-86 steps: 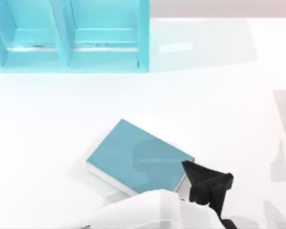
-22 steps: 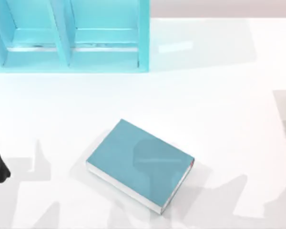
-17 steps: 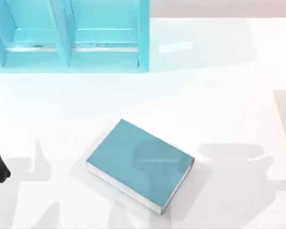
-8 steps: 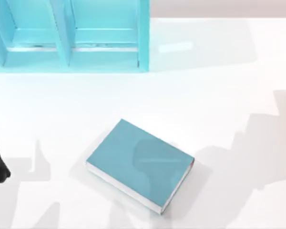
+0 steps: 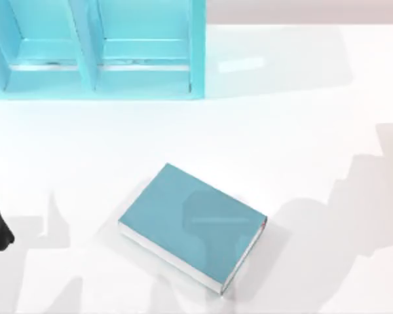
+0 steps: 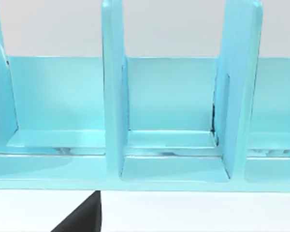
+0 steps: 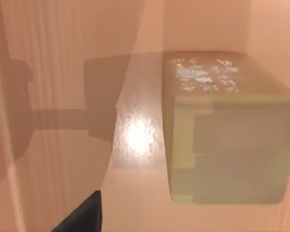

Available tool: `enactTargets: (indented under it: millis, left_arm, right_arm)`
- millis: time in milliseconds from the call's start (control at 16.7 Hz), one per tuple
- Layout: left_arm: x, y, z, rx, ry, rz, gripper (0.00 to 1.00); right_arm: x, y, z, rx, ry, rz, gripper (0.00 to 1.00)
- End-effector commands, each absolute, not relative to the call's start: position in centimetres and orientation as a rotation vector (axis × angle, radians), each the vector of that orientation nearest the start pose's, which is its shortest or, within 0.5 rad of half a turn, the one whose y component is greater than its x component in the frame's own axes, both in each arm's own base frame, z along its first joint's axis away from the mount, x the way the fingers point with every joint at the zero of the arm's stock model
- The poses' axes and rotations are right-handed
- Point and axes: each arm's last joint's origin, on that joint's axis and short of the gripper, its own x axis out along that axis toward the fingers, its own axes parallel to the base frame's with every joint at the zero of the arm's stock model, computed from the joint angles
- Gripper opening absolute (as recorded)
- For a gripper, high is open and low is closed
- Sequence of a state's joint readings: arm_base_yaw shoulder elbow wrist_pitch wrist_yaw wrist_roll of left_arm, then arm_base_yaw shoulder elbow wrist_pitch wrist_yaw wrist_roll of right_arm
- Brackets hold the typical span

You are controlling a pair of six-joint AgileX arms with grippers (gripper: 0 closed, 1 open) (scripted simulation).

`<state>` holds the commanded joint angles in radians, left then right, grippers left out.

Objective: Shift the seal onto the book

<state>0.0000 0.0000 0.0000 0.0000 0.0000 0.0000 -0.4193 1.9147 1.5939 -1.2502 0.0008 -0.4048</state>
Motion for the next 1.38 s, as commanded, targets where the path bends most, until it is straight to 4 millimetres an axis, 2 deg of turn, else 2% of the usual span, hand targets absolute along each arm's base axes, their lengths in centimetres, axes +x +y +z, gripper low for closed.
enactTargets:
  millis: [420, 540, 720, 1380]
  left_arm:
    - [10.6, -0.1, 16.0, 0.0, 0.0, 0.0, 1.0]
    - [10.6, -0.1, 16.0, 0.0, 0.0, 0.0, 1.0]
    - [10.6, -0.1, 16.0, 0.0, 0.0, 0.0, 1.0]
    - [10.6, -0.1, 16.0, 0.0, 0.0, 0.0, 1.0]
  right_arm:
    - [33.7, -14.7, 15.1, 0.003, 1.559, -0.011, 1.0]
    - [33.6, -14.6, 14.2, 0.004, 1.563, -0.009, 1.0]
    - [33.6, -14.6, 14.2, 0.005, 1.564, -0.009, 1.0]
    - [33.6, -14.6, 14.2, 0.005, 1.564, -0.009, 0.17]
